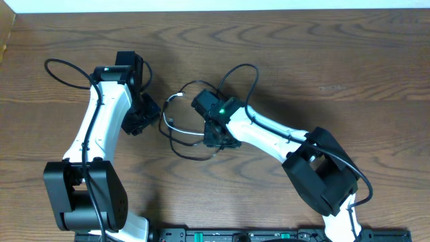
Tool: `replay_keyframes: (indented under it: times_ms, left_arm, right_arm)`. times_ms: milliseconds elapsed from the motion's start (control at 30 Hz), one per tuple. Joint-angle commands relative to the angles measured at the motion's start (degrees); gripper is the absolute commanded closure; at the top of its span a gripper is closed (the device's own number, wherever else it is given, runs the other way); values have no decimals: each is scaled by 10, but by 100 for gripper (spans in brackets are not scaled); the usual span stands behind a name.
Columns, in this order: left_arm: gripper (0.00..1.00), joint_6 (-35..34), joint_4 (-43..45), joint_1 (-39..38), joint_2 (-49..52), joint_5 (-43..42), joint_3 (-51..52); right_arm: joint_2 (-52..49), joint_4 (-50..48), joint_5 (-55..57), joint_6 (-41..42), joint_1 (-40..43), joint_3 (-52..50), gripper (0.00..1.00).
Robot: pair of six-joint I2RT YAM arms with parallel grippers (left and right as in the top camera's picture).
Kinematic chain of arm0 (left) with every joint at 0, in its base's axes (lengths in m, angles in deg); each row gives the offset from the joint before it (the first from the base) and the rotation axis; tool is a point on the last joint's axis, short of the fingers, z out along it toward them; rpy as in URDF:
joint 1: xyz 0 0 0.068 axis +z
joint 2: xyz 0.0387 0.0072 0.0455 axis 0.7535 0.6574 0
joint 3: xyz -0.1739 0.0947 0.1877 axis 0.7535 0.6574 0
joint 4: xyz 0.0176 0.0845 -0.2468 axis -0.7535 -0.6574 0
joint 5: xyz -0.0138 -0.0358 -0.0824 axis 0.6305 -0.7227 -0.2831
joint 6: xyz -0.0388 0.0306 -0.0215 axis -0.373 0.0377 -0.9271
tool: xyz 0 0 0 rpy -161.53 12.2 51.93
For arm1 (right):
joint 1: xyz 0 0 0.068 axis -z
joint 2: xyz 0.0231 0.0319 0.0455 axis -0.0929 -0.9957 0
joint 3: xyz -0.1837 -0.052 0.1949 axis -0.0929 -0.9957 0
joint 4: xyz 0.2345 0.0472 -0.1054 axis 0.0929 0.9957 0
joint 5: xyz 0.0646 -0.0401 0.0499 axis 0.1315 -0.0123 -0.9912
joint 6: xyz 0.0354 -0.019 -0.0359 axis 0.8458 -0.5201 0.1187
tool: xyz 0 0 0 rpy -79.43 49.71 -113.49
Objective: Untangle cables
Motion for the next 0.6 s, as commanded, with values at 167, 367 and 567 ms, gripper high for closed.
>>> replay_keyframes:
  times_ms: [167,367,567]
  left_arm:
    - [60,5,-3,-1,5,9,5]
    - [61,72,-1,-1,4,-36,4]
    - [61,104,-7,-1,-15,-92,3]
  right_arm:
    - [8,-134,-29,-6,-15,-10,75]
    - [10,-213,-258,-162,16,14,18]
    - [25,-150,-301,-226,66,37,9]
